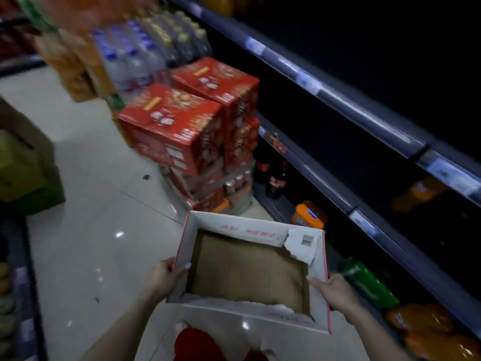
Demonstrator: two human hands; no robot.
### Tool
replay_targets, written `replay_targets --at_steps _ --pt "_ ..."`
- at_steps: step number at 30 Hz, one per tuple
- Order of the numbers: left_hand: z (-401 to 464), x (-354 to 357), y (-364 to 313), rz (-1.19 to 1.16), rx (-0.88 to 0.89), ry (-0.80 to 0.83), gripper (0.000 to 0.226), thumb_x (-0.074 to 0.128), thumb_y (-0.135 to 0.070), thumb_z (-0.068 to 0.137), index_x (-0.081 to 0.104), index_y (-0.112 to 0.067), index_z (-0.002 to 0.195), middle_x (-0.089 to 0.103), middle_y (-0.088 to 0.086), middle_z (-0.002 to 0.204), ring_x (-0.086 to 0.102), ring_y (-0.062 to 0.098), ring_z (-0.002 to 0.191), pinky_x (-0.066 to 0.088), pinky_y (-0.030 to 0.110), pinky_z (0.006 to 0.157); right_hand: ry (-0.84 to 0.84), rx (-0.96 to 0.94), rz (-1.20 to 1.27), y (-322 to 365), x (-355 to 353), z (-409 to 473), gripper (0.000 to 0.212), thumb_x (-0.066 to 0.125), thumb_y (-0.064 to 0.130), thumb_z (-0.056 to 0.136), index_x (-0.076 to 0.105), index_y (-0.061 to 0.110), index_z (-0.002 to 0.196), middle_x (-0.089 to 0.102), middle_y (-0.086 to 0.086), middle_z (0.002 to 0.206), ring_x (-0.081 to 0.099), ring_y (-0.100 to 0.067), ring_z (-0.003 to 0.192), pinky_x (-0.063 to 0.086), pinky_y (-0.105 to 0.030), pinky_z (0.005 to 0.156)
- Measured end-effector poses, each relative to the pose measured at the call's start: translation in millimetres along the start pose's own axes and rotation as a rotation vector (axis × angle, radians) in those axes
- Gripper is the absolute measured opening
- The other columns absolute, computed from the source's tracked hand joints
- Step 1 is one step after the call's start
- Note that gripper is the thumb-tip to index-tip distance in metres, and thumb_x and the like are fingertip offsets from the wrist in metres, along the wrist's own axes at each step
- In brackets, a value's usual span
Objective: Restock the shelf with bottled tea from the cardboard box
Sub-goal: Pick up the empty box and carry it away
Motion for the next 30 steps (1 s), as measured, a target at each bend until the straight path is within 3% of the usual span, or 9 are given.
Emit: replay_targets --at_steps 4,11,16,20,21,23,25,28,30 --pt "-22.1 -54.0 31.7 -0.086 -0.067 -0.125 0.038 0.065 -0.026 0.085 0.062 -0.005 0.117 0.066 0.010 0.097 0.061 0.024 0.084 0.049 0.028 0.068 0.074 -0.099 -0.110 64.7 50.0 -0.2 0.012 0.067 0.025 0.084 0.067 0.016 0.092 0.069 -0.001 0.079 0.063 -0.013 0.068 0.041 -0.021 0.050" --pt "-25.7 -162.3 125.1 -0.225 -0.216 -0.275 0.013 0.070 -0.029 0.081 0.067 -0.022 0.092 0.075 0.011 0.090 0.068 0.025 0.084 0.056 0.043 0.082 0.213 -0.173 -0.228 159.8 172.8 -6.1 0.017 0.062 0.031 0.086 0.061 0.023 0.101 0.069 0.000 0.089 0.066 -0.018 0.080 0.046 -0.023 0.053" --pt "-24.8 -229.8 189.6 -0.329 -0.314 -0.352 0.023 0.071 -0.027 0.080 0.070 -0.013 0.098 0.074 0.011 0.088 0.069 0.027 0.084 0.056 0.044 0.080 0.338 -0.214 -0.321 218.8 260.3 -5.5 0.018 0.060 0.031 0.087 0.058 0.024 0.103 0.067 -0.006 0.101 0.064 -0.020 0.084 0.050 -0.026 0.059" --pt "-17.5 -265.2 211.0 -0.385 -0.354 -0.407 0.018 0.068 -0.027 0.082 0.070 -0.010 0.090 0.073 0.011 0.078 0.068 0.027 0.079 0.055 0.041 0.071 0.388 -0.264 -0.414 261.1 310.0 10.4 0.028 0.063 0.030 0.085 0.064 0.015 0.108 0.069 -0.004 0.100 0.065 -0.020 0.092 0.051 -0.029 0.077" --pt "-13.3 -271.9 214.3 -0.403 -0.368 -0.420 0.019 0.068 -0.025 0.082 0.070 -0.009 0.091 0.072 0.010 0.076 0.068 0.026 0.077 0.053 0.037 0.067 0.393 -0.266 -0.436 272.8 320.0 14.7 0.026 0.063 0.030 0.085 0.065 0.013 0.105 0.069 -0.001 0.094 0.064 -0.016 0.088 0.049 -0.026 0.072" --pt "-0.1 -287.4 219.8 -0.452 -0.378 -0.428 0.021 0.069 -0.024 0.082 0.070 -0.007 0.094 0.072 0.008 0.073 0.067 0.024 0.073 0.050 0.032 0.063 0.420 -0.268 -0.487 300.4 339.2 24.5 0.021 0.062 0.030 0.087 0.063 0.011 0.078 0.061 0.013 0.060 0.058 0.001 0.059 0.039 -0.020 0.054" --pt "18.4 -306.3 218.1 -0.481 -0.389 -0.435 0.017 0.068 -0.023 0.082 0.071 -0.006 0.086 0.072 0.001 0.063 0.066 0.021 0.068 0.048 0.031 0.060 0.413 -0.278 -0.519 330.6 361.3 40.3 0.039 0.062 0.029 0.087 0.040 0.021 0.056 0.040 0.015 0.028 0.040 0.004 0.030 0.027 -0.018 0.046" --pt "54.7 -338.3 212.4 -0.505 -0.402 -0.472 0.027 0.065 -0.021 0.084 0.058 -0.013 0.059 0.055 -0.009 0.040 0.052 0.017 0.056 0.037 0.030 0.056 0.412 -0.295 -0.575 380.3 394.1 72.6 0.037 0.064 0.037 0.083 0.041 0.018 0.062 0.038 0.012 0.043 0.038 -0.004 0.041 0.025 -0.024 0.047" --pt "79.7 -358.8 208.6 -0.524 -0.404 -0.491 0.029 0.067 -0.028 0.082 0.056 -0.011 0.062 0.054 0.000 0.051 0.051 0.019 0.062 0.032 0.030 0.059 0.424 -0.328 -0.624 411.7 410.1 92.1 0.032 0.065 0.040 0.082 0.048 0.016 0.069 0.036 0.008 0.054 0.037 -0.008 0.048 0.027 -0.025 0.048"
Point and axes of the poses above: each hand's wrist, its own z-axis towards the middle knuckle, its own x-axis out of the palm, y = z × x, the point moved 1 cm from there along z, towards the middle knuckle
